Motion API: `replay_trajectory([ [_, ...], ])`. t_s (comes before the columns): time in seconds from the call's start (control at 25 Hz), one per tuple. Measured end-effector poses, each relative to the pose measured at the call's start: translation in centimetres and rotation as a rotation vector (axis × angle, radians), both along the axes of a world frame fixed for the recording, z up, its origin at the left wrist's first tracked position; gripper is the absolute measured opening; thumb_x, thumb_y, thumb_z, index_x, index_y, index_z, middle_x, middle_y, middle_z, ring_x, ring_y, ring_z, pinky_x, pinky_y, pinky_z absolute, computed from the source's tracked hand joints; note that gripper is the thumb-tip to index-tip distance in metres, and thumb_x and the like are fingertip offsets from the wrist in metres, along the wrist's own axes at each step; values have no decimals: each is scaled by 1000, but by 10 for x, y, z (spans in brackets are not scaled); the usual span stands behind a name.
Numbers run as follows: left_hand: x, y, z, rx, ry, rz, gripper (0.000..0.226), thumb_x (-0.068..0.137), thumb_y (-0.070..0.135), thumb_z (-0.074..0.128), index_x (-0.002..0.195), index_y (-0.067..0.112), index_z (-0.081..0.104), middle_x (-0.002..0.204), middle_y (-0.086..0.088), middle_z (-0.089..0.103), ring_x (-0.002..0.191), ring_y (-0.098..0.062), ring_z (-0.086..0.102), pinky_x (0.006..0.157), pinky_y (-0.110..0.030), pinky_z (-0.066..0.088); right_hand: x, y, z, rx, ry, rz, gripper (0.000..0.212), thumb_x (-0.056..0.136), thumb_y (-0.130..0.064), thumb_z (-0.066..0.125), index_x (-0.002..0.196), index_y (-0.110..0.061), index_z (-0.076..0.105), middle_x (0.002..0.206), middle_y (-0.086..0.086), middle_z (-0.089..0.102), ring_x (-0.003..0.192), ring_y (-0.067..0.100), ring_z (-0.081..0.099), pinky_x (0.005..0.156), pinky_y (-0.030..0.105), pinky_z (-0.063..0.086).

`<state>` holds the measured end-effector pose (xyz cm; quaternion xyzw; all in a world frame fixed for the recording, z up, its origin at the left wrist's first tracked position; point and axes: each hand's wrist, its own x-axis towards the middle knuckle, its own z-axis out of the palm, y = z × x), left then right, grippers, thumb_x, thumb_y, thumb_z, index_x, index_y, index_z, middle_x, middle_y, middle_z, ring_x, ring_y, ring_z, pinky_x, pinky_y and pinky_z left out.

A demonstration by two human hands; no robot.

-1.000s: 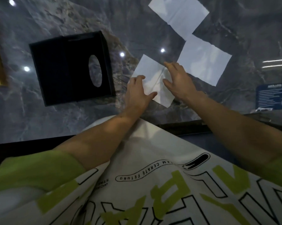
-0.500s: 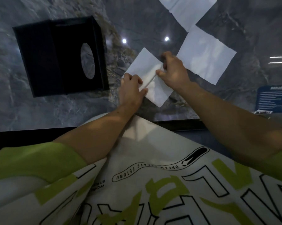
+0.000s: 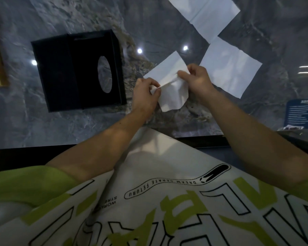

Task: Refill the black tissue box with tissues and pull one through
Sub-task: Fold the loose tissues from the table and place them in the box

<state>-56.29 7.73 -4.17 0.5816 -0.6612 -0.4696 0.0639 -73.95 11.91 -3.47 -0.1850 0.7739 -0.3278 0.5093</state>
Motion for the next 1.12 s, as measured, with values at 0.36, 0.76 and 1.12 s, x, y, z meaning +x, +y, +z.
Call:
replay_trajectory([
  [0.36,2,-32,35,447,370,304,64,81,29,76,131,15,38,125,-5,55,103,-15,62,79,-25,58,14,-2,39,-205,-332,-304,8,97,-18,56,101,-11,57,99,6,66,92,20,67,87,41,57],
  [0.76,57,-71,73,565,524,126,22,99,24,53,110,11,67,92,3,72,79,-6,69,68,-22,56,59,-18,69,-276,-451,-400,28,99,-15,53,125,-5,54,110,6,66,91,16,67,69,28,57],
  [1.12,128,-102,82,487,578,183,21,94,23,60,103,9,72,93,-17,65,82,-32,59,71,-46,49,107,-36,79,-275,-462,-242,19,97,-12,53,115,-17,59,109,3,66,90,17,67,69,33,58],
])
